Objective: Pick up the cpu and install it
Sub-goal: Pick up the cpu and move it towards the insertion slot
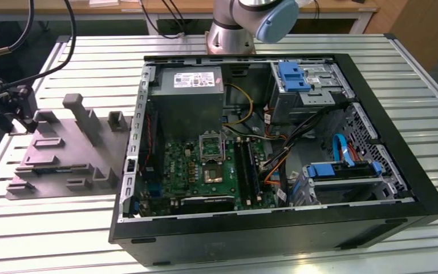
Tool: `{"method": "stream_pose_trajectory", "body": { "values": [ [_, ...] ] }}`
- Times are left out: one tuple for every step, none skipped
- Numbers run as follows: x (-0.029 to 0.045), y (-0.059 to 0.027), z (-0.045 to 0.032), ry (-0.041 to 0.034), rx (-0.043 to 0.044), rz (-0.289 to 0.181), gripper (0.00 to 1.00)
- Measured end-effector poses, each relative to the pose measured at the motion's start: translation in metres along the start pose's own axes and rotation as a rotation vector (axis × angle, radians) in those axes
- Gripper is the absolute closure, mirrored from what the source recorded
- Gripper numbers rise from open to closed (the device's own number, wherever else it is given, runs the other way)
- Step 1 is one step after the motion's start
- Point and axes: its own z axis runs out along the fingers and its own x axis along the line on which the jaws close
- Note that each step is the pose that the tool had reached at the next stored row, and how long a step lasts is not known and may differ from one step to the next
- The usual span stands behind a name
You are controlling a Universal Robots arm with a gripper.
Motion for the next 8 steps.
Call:
{"method": "stream_pose_trajectory", "body": {
  "values": [
    [0.0,0.0,-0.0004,0.0002,0.0001,0.0,0.53],
    [0.0,0.0,-0.0007,0.0002,0.0001,0.0,0.53],
    [0.0,0.0,-0.0012,0.0003,0.0002,0.0,0.53],
    [0.0,0.0001,-0.0015,0.0001,0.0,0.0,0.53],
    [0.0,0.0,-0.0018,0.0,0.0,0.0,0.53],
    [0.0,0.0001,-0.002,0.0,0.0,0.0,0.53],
    [0.0,0.0001,-0.0022,0.0001,0.0,0.0,0.53],
    [0.0,0.0001,-0.0025,0.0002,0.0001,0.0,0.53]
  ]
}}
